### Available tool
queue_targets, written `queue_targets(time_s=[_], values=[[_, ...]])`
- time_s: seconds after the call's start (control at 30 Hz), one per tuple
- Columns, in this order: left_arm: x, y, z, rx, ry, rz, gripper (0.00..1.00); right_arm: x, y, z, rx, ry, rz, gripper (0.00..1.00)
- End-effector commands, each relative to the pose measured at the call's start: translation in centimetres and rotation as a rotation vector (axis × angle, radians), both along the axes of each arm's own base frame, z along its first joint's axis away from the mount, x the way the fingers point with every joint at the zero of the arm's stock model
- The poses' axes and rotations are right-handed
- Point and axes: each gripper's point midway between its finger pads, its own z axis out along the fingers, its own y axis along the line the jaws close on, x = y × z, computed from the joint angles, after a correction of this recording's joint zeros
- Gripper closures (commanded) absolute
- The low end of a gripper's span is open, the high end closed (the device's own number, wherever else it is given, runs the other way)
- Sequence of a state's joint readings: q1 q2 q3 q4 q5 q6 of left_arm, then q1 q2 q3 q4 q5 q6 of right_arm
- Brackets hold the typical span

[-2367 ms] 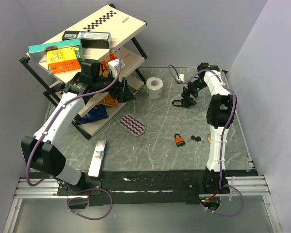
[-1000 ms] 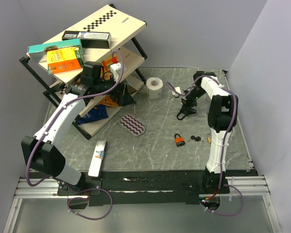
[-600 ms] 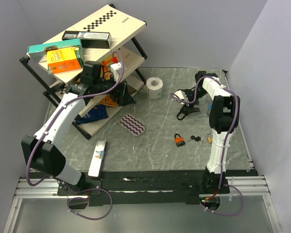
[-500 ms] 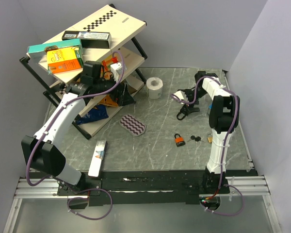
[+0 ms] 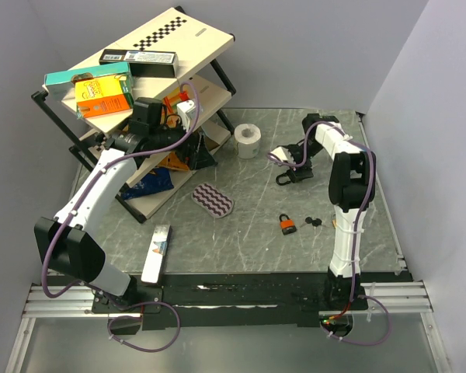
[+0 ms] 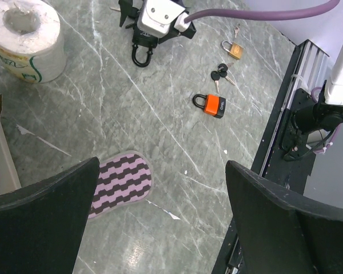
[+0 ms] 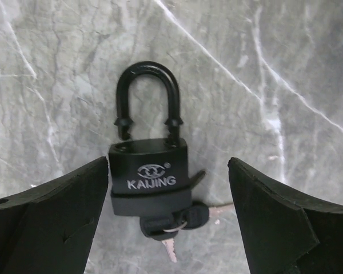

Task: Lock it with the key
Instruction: Pick up the lock from the center of the board.

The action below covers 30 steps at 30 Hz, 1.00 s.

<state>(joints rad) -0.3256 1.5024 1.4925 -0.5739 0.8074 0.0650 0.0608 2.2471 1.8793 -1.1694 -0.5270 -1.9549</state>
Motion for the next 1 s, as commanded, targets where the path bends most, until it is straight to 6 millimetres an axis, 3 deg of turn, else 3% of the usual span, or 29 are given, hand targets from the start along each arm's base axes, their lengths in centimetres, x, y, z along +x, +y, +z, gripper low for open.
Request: queue_targets(time_s=[0.0,0.27,0.63,0.73,0.87,0.97], values=[[0.0,0.2,0.6,-0.011,-0.017,-0.013,0.04,-0.2,-0.2,0.0,-0.011,0.042,-0.004,0.08],[0.0,0.3,0.6,0.000,-0.020,-0.015,0.04,-0.7,-2.1,-0.7,-0.063,0.069,-0.045,0.05],[0.2,0.5,0.6,0.007,-0.040,-0.001,0.04,-1.8,-2.2,-2.4,-0.104,0.134,-0.042,0.17],[0.2,0.5,0.5,0.010,-0.038,-0.002,0.04,-2.3,-2.3,-2.9,-0.124,0.163,-0.043,0.22],[0.5,0.7,0.7,0.019,-0.043,0.015,0.04,-2.1,-2.5,-3.4,-0.140,0.178,-0.084,0.40],[0.4,0.9,0.7,0.016,-0.057,0.040,0.04,-1.8,-2.2,-2.7,-0.116,0.168,-0.128,0.51]])
